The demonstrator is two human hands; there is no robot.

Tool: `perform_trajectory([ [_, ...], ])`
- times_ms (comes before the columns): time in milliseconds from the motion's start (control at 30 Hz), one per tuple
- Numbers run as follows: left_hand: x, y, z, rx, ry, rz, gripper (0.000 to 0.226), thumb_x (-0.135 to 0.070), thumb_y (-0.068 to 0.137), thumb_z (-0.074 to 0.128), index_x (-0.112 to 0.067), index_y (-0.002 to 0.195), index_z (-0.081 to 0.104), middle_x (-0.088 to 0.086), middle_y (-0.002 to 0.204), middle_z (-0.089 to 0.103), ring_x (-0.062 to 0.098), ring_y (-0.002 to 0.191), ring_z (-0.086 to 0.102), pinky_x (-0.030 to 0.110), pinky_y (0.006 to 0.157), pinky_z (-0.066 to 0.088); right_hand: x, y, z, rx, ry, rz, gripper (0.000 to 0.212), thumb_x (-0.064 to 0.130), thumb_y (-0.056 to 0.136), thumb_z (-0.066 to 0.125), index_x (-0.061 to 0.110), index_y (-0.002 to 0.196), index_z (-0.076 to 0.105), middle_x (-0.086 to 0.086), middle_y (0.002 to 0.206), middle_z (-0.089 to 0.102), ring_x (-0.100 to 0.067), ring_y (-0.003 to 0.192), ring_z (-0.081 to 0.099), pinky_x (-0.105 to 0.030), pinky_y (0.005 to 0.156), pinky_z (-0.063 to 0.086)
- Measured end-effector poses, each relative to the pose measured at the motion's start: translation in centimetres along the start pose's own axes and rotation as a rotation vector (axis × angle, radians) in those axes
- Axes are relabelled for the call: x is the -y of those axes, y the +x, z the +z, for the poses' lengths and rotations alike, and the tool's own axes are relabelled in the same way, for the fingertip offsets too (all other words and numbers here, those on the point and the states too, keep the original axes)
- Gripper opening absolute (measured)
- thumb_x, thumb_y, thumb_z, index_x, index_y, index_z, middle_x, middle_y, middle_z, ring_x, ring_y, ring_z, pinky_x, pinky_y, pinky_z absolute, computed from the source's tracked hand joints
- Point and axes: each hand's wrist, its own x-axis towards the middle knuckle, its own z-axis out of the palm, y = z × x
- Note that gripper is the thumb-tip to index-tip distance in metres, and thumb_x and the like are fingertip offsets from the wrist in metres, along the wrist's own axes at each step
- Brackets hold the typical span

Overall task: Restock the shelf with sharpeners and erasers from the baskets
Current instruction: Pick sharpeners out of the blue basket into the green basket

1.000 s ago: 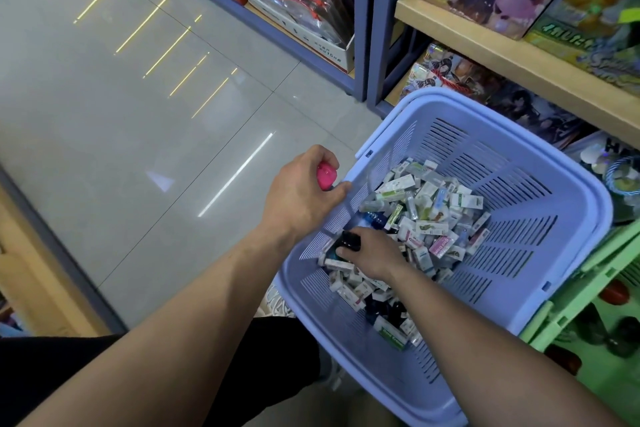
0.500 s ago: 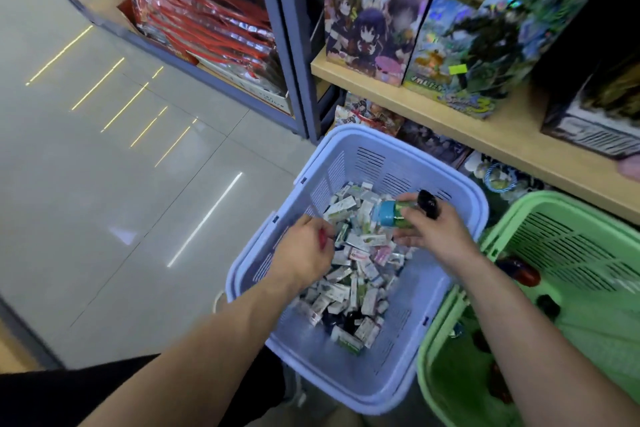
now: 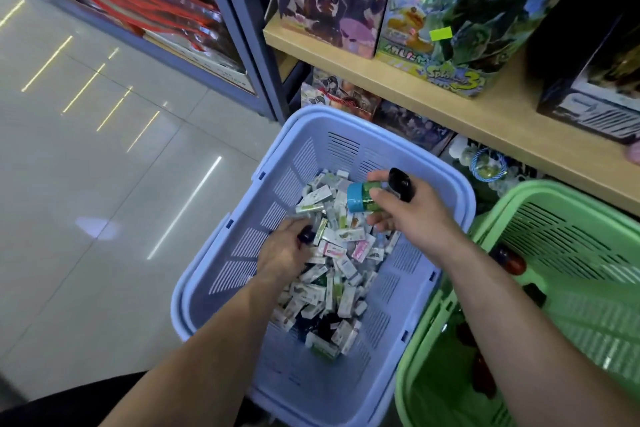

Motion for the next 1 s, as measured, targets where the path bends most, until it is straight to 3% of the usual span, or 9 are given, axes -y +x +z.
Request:
perform_trajectory([
  [67, 0.4, 0.5, 0.0, 0.031, 0.039, 0.035, 0.066, -0.027, 0.094, 0.071, -0.04, 0.151, 0.041, -0.017, 0.157, 0.038, 0.013, 0.129, 0.052, 0.02, 0.096, 0.047, -0.4, 0.2, 0.0, 0.024, 0.004, 0.005, 0.022, 0.013, 0.101, 0.059, 0.018, 0.123, 0.064, -0.012, 0.103, 0.072, -0.02, 0.072, 0.073, -0.029, 0.065, 0.058],
  [167, 0.5, 0.8, 0.1, 0.079, 0.018, -0.001, 0.069, -0.033, 0.09, 0.074, -0.036, 0.151, 0.043, -0.011, 0.154, 0.043, 0.016, 0.122, 0.055, 0.034, 0.106, 0.048, -0.8, 0.2, -0.1, 0.05, -0.02, -0.011, 0.021, 0.012, 0.101, 0.059, 0.019, 0.121, 0.065, -0.013, 0.101, 0.072, -0.021, 0.072, 0.072, -0.029, 0.065, 0.058],
  [367, 0.7, 0.7, 0.3, 0.13, 0.016, -0.061, 0.068, -0.041, 0.085, 0.076, -0.038, 0.146, 0.045, -0.007, 0.124, 0.032, 0.017, 0.106, 0.053, 0.027, 0.091, 0.047, -1.2, 0.0, -0.5, 0.087, -0.001, -0.043, 0.02, 0.015, 0.1, 0.061, 0.023, 0.118, 0.066, -0.015, 0.103, 0.071, -0.025, 0.075, 0.073, -0.036, 0.071, 0.058],
  [433, 0.7, 0.6, 0.4, 0.116, 0.026, -0.054, 0.061, -0.038, 0.086, 0.076, -0.037, 0.14, 0.047, -0.007, 0.126, 0.032, 0.017, 0.101, 0.055, 0.025, 0.083, 0.045, -1.3, -0.1, -0.6, 0.12, -0.002, -0.059, 0.022, 0.014, 0.099, 0.063, 0.022, 0.12, 0.066, -0.015, 0.104, 0.072, -0.026, 0.077, 0.073, -0.036, 0.071, 0.058],
  [533, 0.3, 0.2, 0.8, 0.106, 0.061, -0.014, 0.054, -0.032, 0.089, 0.072, -0.031, 0.137, 0.046, -0.006, 0.135, 0.04, 0.014, 0.096, 0.056, 0.023, 0.077, 0.043, -1.3, -0.3, -0.8, 0.159, -0.033, -0.088, 0.032, 0.012, 0.095, 0.069, 0.02, 0.125, 0.066, -0.015, 0.102, 0.074, -0.026, 0.079, 0.073, -0.033, 0.071, 0.059],
  [633, 0.3, 0.4, 0.8, 0.122, -0.044, -0.074, 0.059, -0.027, 0.089, 0.075, -0.031, 0.139, 0.044, -0.008, 0.12, 0.056, 0.007, 0.086, 0.059, 0.015, 0.065, 0.041, -1.1, -0.5, -0.9, 0.171, -0.028, -0.098, 0.039, 0.007, 0.091, 0.072, 0.017, 0.128, 0.065, -0.015, 0.101, 0.074, -0.024, 0.077, 0.073, -0.027, 0.068, 0.058],
  [767, 0.3, 0.9, 0.4, 0.141, 0.043, -0.021, 0.066, -0.029, 0.089, 0.075, -0.032, 0.145, 0.041, -0.004, 0.142, 0.038, 0.014, 0.098, 0.056, 0.018, 0.073, 0.043, -1.0, -0.6, -0.8, 0.182, -0.005, -0.101, 0.042, 0.005, 0.091, 0.071, 0.015, 0.131, 0.064, -0.013, 0.102, 0.074, -0.024, 0.076, 0.073, -0.025, 0.067, 0.057],
  [867, 0.4, 0.9, 0.4, 0.156, 0.125, 0.005, 0.071, -0.035, 0.091, 0.072, -0.032, 0.152, 0.036, -0.003, 0.136, 0.028, 0.013, 0.098, 0.052, 0.019, 0.079, 0.042, -1.1, -0.5, -0.8, 0.176, -0.003, -0.101, 0.042, 0.005, 0.091, 0.071, 0.015, 0.132, 0.064, -0.013, 0.106, 0.073, -0.025, 0.077, 0.074, -0.024, 0.067, 0.057],
  [1000, 0.6, 0.6, 0.5, 0.121, 0.091, 0.025, 0.057, -0.033, 0.085, 0.076, -0.034, 0.133, 0.045, -0.005, 0.134, 0.034, 0.017, 0.101, 0.054, 0.027, 0.084, 0.05, -1.3, -0.3, -0.7, 0.169, -0.007, -0.111, 0.043, 0.005, 0.091, 0.071, 0.014, 0.132, 0.064, -0.016, 0.104, 0.073, -0.024, 0.077, 0.074, -0.026, 0.067, 0.058],
])
